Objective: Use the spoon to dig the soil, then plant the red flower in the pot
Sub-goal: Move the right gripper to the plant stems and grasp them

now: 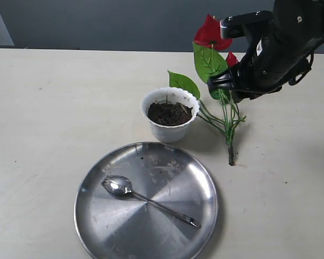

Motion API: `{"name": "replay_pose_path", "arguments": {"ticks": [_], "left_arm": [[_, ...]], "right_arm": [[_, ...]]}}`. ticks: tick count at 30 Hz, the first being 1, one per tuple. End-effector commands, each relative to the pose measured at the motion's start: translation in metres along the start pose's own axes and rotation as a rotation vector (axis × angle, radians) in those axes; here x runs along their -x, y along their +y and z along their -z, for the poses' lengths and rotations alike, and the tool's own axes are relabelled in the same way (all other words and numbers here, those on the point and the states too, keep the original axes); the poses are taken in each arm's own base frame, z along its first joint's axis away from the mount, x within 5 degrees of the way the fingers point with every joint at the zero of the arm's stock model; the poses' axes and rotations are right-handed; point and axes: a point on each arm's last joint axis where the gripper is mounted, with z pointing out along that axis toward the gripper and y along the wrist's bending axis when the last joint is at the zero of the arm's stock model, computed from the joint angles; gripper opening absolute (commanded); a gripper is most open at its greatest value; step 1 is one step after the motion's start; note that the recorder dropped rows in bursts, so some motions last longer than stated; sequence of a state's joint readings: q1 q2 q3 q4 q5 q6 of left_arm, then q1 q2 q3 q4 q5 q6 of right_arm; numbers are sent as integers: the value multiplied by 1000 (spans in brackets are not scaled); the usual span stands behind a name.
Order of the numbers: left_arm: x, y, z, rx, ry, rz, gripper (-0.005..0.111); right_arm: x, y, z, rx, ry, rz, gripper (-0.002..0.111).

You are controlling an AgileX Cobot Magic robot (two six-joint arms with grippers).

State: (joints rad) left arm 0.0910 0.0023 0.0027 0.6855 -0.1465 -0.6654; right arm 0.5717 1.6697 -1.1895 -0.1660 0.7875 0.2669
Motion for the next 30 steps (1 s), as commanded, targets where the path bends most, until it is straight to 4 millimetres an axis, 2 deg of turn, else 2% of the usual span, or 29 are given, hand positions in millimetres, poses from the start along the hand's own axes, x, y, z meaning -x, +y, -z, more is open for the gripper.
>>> {"name": "replay_pose_path", "arguments": {"ticks": [1,5,11,21,30], "left_arm": [[1,0,0,-7,-9,13,0],[1,0,0,-7,-9,13,0],[1,0,0,-7,-9,13,0],[1,0,0,-7,-9,13,0],[1,0,0,-7,-9,13,0]], "right_arm": [[10,-9,-14,33,-80,-60,39],[16,-7,-32,25,-99,-34,40],[21,-7,-62,-7,-39,-4,40],[24,-32,-92,-37,21,-98,40],[22,-28,-114,-13,11,-103,40]]}}
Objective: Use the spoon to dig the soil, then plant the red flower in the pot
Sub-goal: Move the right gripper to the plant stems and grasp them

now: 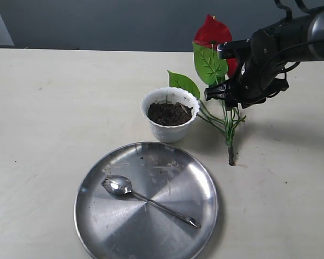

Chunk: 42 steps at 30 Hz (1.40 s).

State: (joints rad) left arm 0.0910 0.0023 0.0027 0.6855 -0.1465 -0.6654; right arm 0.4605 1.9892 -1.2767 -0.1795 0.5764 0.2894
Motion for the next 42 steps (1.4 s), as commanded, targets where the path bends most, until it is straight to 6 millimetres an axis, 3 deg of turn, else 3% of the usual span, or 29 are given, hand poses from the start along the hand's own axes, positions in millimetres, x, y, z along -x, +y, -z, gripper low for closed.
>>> {"name": "replay_pose_path", "arguments": {"ticks": [1,9,22,35,42], "left_arm": [[1,0,0,-7,-9,13,0],[1,0,0,-7,-9,13,0],[1,0,0,-7,-9,13,0],[1,0,0,-7,-9,13,0],[1,0,0,-7,-9,13,0]], "right_arm": [[2,0,-7,19,-18,-15,40],[0,2,-18,24,-2,-1,40],[-6,2,-18,27,57,-24,40],[0,6,10,102,20,-6,40],[-5,11,-14,130,56,-8,40]]}}
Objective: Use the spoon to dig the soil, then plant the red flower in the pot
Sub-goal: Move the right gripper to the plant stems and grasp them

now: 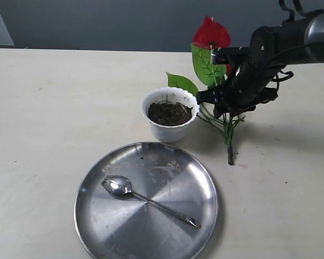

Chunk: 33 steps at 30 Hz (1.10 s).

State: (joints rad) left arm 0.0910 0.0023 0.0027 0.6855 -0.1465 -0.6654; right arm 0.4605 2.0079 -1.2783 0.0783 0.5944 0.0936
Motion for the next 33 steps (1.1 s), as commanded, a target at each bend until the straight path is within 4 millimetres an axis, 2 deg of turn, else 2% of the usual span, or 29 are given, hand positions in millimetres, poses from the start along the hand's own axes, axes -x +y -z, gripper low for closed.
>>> {"name": "replay_pose_path", "arguments": {"ticks": [1,3,6,7,12,15,22,33], "left_arm": [[1,0,0,-7,-9,13,0],[1,0,0,-7,-9,13,0],[1,0,0,-7,-9,13,0],[1,0,0,-7,-9,13,0],[1,0,0,-7,-9,13,0],[1,0,0,-7,-9,13,0],[1,0,0,-7,-9,13,0],[1,0,0,-7,-9,13,0]], "right_arm": [[1,-3,-9,-4,-8,11,40],[3,-3,-10,-6,-25,17,36],[2,-5,-10,-29,-20,52,15],[2,-5,-10,-31,-13,54,11],[1,-5,-10,-32,-4,53,9],[0,-5,-9,-33,6,54,0],[6,-5,7,-35,-53,67,-1],[24,-1,68,-31,-279,103,-1]]}}
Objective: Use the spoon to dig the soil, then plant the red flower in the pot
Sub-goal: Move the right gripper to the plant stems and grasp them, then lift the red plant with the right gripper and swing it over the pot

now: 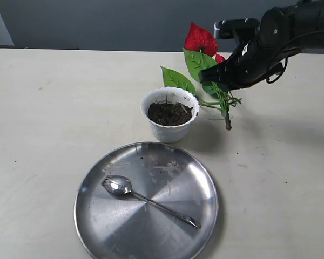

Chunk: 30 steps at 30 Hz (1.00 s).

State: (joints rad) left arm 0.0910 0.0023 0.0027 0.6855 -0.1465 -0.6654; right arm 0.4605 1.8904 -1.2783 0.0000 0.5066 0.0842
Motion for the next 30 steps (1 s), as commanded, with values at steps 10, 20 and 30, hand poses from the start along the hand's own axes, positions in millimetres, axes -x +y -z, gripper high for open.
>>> {"name": "replay_pose_path", "arguments": {"ticks": [10,20,30], "left_arm": [[1,0,0,-7,-9,13,0],[1,0,0,-7,-9,13,0],[1,0,0,-7,-9,13,0]], "right_arm": [[4,-4,32,-29,-2,36,-1],[2,-4,-5,-17,-20,69,29],[8,-4,-38,-29,53,123,45]]}}
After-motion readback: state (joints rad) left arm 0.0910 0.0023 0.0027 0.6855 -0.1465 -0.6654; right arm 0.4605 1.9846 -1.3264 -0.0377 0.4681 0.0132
